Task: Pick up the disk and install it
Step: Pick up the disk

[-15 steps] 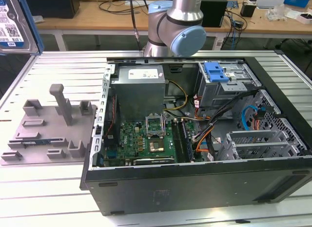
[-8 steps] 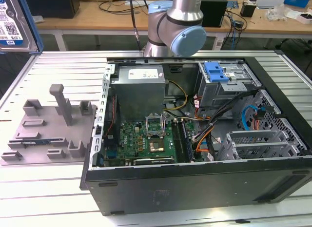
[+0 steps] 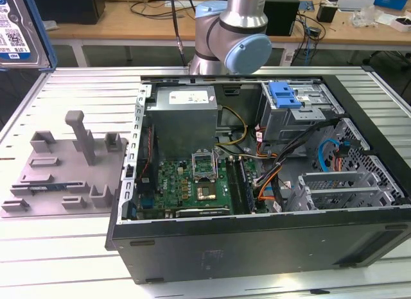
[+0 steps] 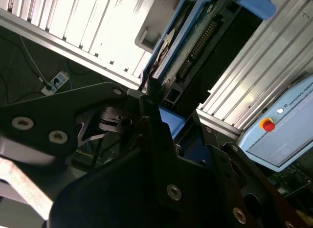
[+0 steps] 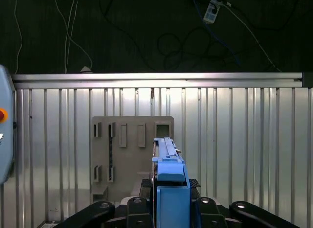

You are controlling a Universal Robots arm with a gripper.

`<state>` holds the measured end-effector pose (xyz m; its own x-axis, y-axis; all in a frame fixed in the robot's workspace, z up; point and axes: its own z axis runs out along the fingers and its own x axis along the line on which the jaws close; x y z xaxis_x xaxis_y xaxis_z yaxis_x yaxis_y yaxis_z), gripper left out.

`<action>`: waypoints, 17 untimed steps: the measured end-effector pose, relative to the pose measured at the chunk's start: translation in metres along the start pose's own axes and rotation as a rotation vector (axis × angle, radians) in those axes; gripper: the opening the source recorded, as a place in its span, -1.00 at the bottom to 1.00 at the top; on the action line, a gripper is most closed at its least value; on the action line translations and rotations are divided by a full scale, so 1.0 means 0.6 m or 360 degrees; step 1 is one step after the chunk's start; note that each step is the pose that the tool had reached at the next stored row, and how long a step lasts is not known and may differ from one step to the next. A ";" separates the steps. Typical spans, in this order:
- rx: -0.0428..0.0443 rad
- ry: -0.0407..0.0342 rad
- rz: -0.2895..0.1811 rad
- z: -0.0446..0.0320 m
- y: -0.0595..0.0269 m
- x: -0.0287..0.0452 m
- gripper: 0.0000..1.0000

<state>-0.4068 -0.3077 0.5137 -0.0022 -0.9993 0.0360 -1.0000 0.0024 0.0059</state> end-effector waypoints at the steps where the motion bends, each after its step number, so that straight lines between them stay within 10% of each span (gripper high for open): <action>1: 0.0000 0.0000 0.0000 0.000 0.000 0.000 -0.27; 17: 0.0000 0.0000 0.0000 -0.006 -0.055 0.046 -0.27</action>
<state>-0.3739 -0.3354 0.5179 -0.0022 -0.9993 0.0361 -1.0000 0.0024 0.0061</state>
